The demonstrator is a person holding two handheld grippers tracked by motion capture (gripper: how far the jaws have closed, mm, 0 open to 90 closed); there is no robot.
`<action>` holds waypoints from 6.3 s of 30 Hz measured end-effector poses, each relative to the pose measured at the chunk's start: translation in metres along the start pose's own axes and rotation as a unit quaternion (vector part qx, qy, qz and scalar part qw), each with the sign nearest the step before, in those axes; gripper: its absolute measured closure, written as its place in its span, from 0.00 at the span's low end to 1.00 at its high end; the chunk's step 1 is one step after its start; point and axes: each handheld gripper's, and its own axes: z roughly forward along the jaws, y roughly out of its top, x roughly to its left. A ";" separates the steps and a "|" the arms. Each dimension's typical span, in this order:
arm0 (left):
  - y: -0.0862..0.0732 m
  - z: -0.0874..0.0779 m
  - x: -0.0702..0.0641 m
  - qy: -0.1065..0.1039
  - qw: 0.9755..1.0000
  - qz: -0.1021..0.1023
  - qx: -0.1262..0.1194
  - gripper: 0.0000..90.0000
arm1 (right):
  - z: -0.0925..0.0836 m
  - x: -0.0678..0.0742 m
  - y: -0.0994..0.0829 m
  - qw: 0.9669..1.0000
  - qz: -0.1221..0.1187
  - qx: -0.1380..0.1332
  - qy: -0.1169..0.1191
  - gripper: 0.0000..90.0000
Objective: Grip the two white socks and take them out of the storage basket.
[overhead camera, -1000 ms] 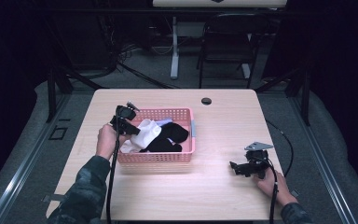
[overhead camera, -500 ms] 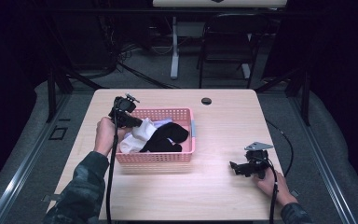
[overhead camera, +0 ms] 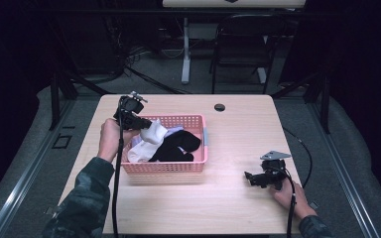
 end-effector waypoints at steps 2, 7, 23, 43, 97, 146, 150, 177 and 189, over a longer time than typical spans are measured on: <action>0.002 -0.004 0.001 0.000 1.000 0.001 -0.003 0.96 | 0.000 0.000 0.000 1.000 0.000 0.000 0.000 0.00; 0.004 -0.014 0.004 0.005 1.000 -0.001 -0.015 0.96 | 0.000 0.000 0.000 1.000 0.000 0.002 -0.001 0.00; -0.007 -0.045 0.029 0.030 0.998 -0.034 -0.043 0.96 | 0.000 0.000 0.000 1.000 0.000 0.000 0.000 0.00; -0.046 -0.085 0.086 0.101 0.987 -0.098 -0.080 0.96 | 0.000 0.000 0.000 1.000 -0.001 0.001 -0.002 0.00; -0.153 -0.009 0.109 0.087 0.979 -0.180 -0.025 0.43 | -0.001 0.002 -0.001 1.000 0.009 0.000 -0.008 0.00; -0.030 0.120 0.026 0.006 0.993 -0.066 0.100 0.27 | -0.001 0.001 -0.001 1.000 0.006 0.002 -0.006 0.00; -0.031 0.128 0.025 -0.003 0.991 -0.074 0.113 0.32 | -0.001 0.001 -0.001 1.000 0.006 0.002 -0.006 0.00; -0.029 0.125 0.025 0.038 0.988 -0.059 0.140 0.93 | -0.002 0.001 -0.001 1.000 0.004 0.002 -0.004 0.00; -0.025 0.086 0.023 0.042 0.994 -0.042 0.089 0.94 | -0.002 0.001 -0.001 1.000 0.004 0.002 -0.004 0.00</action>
